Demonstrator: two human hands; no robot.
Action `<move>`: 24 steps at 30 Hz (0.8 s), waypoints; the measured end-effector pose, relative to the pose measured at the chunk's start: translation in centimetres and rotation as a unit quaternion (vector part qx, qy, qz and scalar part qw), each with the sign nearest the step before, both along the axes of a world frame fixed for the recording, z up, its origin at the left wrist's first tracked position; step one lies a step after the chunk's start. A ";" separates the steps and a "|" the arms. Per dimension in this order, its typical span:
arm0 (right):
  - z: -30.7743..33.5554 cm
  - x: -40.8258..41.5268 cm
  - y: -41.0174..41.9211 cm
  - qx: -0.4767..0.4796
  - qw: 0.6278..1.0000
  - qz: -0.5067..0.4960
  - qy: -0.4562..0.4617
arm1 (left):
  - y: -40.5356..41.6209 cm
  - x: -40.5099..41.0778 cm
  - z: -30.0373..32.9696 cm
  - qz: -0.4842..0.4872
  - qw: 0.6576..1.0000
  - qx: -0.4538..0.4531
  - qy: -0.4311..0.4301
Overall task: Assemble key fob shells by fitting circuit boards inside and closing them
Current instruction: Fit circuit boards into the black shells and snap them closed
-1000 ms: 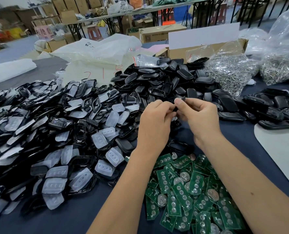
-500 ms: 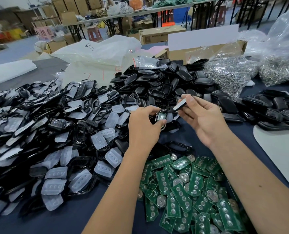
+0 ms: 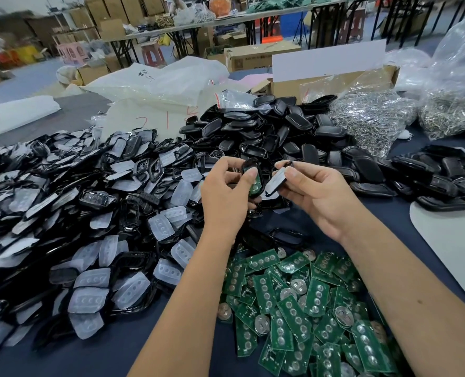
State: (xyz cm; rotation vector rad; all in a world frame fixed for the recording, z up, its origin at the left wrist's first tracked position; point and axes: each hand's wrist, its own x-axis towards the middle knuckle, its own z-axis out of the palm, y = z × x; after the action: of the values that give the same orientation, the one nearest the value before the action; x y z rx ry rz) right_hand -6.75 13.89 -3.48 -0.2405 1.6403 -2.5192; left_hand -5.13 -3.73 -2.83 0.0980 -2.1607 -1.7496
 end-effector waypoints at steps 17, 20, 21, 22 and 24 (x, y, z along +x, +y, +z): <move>-0.3 -0.4 0.1 0.034 0.999 -0.028 -0.007 | 0.3 -0.5 -0.7 -0.033 0.985 0.146 -0.082; -0.3 -0.4 0.2 0.034 0.999 -0.028 -0.011 | 0.4 -0.7 -0.9 -0.023 0.987 0.141 -0.075; -0.3 -0.4 0.2 0.033 0.999 -0.028 -0.013 | 0.4 -0.7 -1.0 -0.025 0.986 0.148 -0.076; -0.3 -0.4 0.2 0.031 0.999 -0.028 -0.013 | 0.3 -0.8 -1.0 -0.027 0.984 0.158 -0.077; -0.4 -0.4 0.2 0.021 0.999 -0.032 -0.013 | 0.3 -0.8 -1.1 -0.032 0.981 0.173 -0.083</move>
State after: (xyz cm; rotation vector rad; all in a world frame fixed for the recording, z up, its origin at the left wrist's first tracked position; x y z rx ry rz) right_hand -7.12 14.07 -3.84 -0.1512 1.7156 -2.5195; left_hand -5.97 -3.48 -3.95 0.2732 -1.9617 -2.2127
